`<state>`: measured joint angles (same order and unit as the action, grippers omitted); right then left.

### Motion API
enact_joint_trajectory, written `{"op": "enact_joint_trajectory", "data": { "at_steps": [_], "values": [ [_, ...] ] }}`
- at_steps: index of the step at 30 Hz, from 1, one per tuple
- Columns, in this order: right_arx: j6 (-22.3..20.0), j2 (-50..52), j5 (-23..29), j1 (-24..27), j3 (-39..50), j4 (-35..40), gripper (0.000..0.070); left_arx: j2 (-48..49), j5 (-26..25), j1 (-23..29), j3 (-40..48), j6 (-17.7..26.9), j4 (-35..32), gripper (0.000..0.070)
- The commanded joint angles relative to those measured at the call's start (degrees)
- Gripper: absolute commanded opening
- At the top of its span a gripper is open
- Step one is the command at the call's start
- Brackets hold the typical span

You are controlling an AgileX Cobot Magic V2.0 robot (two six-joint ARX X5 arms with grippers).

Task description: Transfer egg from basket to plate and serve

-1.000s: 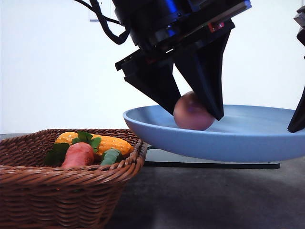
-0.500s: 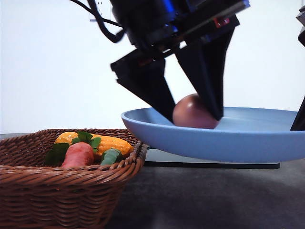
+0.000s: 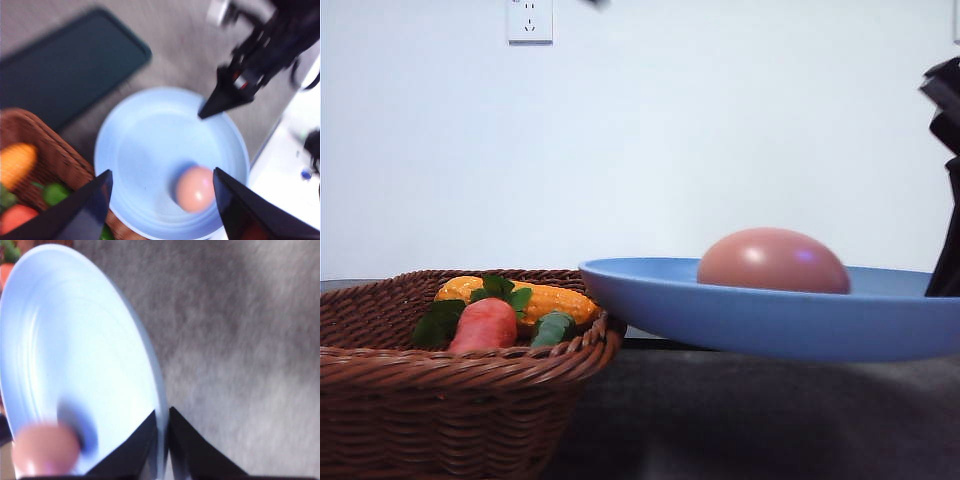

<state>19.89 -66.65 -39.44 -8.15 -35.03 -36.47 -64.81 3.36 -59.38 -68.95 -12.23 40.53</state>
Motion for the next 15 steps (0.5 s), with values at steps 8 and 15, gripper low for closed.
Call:
{"op": "enact_joint_trajectory", "data": {
  "at_steps": [8, 15],
  "values": [
    [-3.8, -14.21, -0.08, 5.05, -13.01, 0.99, 0.0, 13.84, 9.6, 0.99, -1.18, -0.02, 1.09, 0.0409],
    [-3.83, -28.02, 0.57, 7.51, -26.31, 3.86, 0.0, 21.2, 16.57, 0.99, -1.18, 0.19, 3.67, 0.0409]
  ]
}}
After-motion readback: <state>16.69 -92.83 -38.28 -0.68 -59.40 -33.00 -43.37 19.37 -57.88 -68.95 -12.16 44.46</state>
